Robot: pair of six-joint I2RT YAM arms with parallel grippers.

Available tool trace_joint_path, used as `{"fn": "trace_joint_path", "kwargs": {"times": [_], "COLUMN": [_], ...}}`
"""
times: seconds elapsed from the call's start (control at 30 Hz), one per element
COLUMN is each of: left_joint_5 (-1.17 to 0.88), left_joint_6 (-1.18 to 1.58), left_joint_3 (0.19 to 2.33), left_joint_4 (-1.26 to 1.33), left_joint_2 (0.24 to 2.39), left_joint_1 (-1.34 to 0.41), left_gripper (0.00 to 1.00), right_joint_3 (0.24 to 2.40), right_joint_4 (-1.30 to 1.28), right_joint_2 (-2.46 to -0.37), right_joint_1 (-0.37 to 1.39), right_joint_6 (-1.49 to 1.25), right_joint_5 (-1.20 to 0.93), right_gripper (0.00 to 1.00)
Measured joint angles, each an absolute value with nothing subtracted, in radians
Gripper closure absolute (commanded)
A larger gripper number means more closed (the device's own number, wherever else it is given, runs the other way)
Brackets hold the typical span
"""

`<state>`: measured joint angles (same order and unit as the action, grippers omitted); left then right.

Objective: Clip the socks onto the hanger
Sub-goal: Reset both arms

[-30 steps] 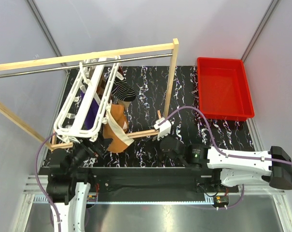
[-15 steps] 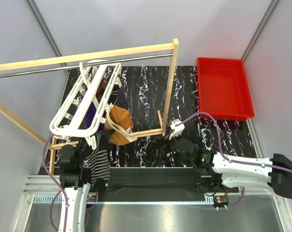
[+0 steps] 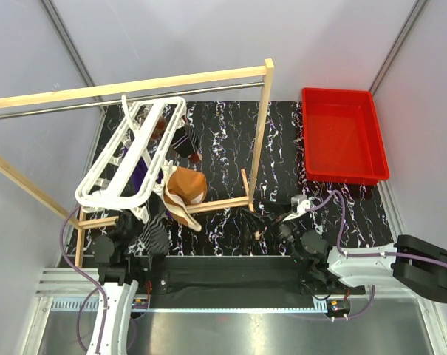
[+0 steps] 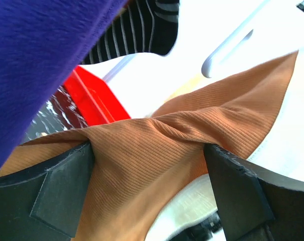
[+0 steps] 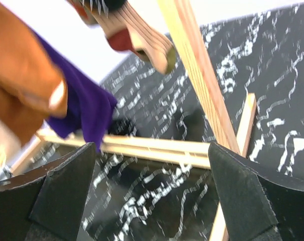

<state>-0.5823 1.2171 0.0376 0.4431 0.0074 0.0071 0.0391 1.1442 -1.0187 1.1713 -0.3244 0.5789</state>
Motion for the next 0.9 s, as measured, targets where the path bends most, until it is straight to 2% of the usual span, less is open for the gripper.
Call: {"fn": "trace_joint_path", "kwargs": {"times": [0.13,0.23,0.33,0.53,0.9], "left_joint_5": [-0.583,-0.583,-0.584,-0.583,-0.582], "left_joint_6": [1.195,1.177,1.165,1.144,1.130], "left_joint_3": [0.038,0.038,0.038,0.038,0.038], "left_joint_4": [0.434,0.407,0.387,0.368,0.345], "left_joint_2": [0.007,0.007,0.007,0.007,0.007], "left_joint_1": [-0.059,-0.098,-0.134,-0.171,-0.189], "left_gripper": [0.05,0.05,0.05,0.05,0.05], "right_joint_3": [0.039,0.039,0.039,0.044,0.050], "right_joint_4": [1.223,1.226,1.192,1.046,0.667], "right_joint_2": [-1.016,-0.924,-0.688,-0.072,-0.028], "right_joint_1": [1.171,1.171,1.170,1.169,1.170], "right_joint_6": [-0.318,-0.299,-0.250,-0.121,-0.184], "right_joint_5": [0.606,0.625,0.639,0.665,0.692], "right_gripper": [0.00,0.00,0.00,0.00,0.00]}}
